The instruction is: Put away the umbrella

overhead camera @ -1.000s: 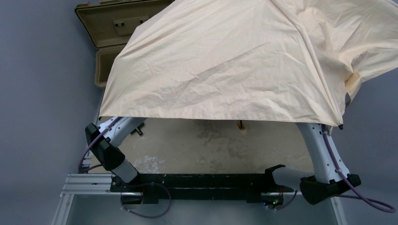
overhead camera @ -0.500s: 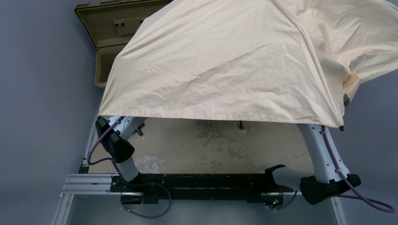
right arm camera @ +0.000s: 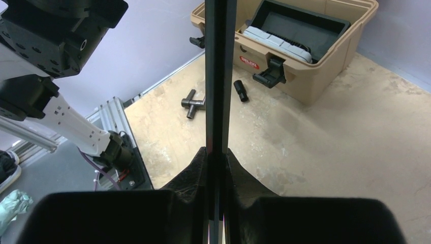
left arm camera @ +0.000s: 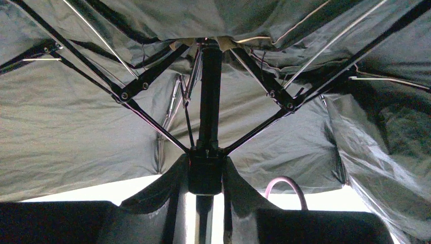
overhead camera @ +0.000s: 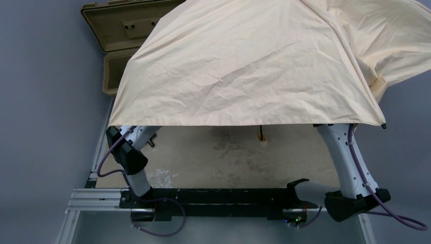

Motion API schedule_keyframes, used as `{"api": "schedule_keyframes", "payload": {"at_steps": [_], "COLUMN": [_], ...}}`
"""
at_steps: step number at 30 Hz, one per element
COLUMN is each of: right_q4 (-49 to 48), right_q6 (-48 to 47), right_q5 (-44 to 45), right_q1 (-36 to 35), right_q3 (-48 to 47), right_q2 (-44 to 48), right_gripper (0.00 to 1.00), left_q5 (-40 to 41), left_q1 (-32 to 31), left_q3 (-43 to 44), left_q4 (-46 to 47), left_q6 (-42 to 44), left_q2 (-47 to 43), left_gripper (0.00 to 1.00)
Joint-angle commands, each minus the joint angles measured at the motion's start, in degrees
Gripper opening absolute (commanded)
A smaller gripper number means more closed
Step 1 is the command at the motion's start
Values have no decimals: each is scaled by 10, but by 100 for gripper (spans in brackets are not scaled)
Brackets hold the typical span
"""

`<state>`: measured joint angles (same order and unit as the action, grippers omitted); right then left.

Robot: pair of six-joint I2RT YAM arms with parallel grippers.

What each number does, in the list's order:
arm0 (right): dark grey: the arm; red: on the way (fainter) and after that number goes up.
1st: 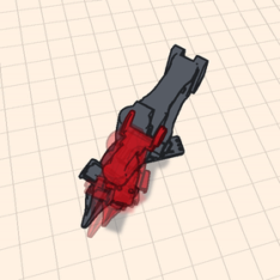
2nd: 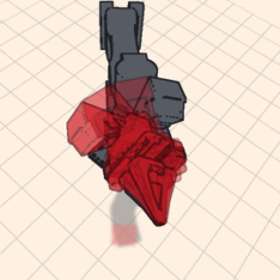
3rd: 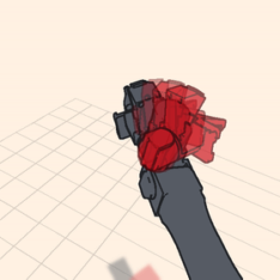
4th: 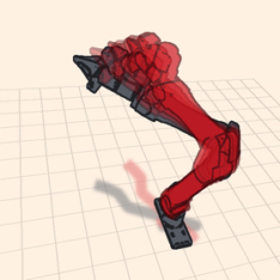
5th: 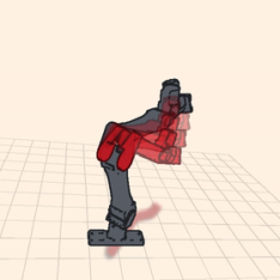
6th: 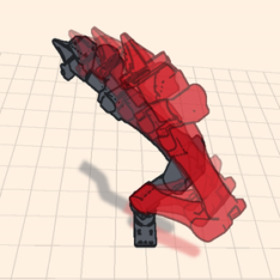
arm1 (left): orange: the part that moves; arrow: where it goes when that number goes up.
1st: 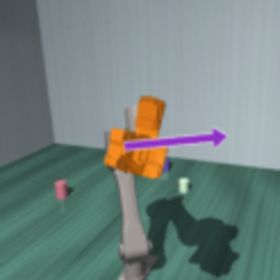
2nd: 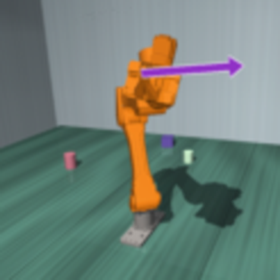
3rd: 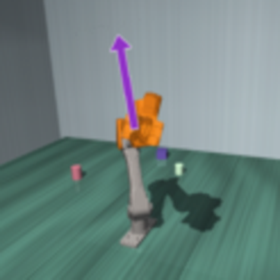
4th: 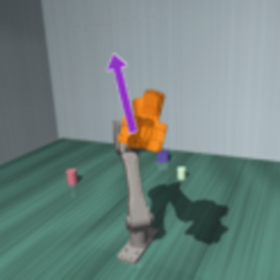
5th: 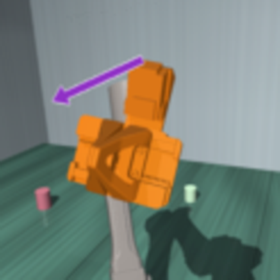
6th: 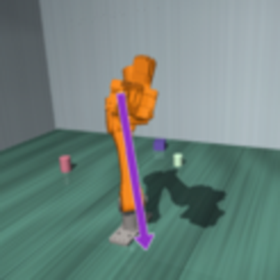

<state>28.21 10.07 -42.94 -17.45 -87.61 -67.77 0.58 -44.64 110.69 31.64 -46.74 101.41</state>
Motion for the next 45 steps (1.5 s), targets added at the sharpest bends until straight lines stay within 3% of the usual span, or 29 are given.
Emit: {"api": "schedule_keyframes", "payload": {"at_steps": [1, 8, 12, 20, 25, 30, 34, 41, 45], "right_q4": [-54, -35, -40, -49, -39, -40, -21, 9, -64], "right_q6": [-27, -43, -39, -52, -68, -83, -106, -145, -109], "right_q5": [2, 13, -8, -50, -77, -140, -145, -177, -200], "right_q1": [0, 12, 12, 12, 18, 41, 41, 41, 40], "right_q3": [-18, -123, -120, -102, -97, -64, -36, 52, 158], "right_q2": [18, -50, -69, -77, -78, -56, -33, 20, 75], "right_gripper": [0, 0, 0, 0, 0, 32, 47, 66, 73], "left_q5": [-10, -34, -40, -22, 38, 83, 64, 69, 79], "left_q1": [6, -12, -31, -76, -78, -68, -29, 16, 27], "left_q3": [-48, -216, -288, -341, -367, -306, -285, -223, -160], "left_q4": [12, 63, 90, 144, 153, 40, 45, 22, 16], "left_q6": [1, -57, -87, -115, -94, -7, -28, -20, -16], "left_q2": [-46, -94, -104, -84, -122, -169, -175, -167, -142], "left_gripper": [0, 0, 0, 0, 0, 0, 0, 0, 0]}}
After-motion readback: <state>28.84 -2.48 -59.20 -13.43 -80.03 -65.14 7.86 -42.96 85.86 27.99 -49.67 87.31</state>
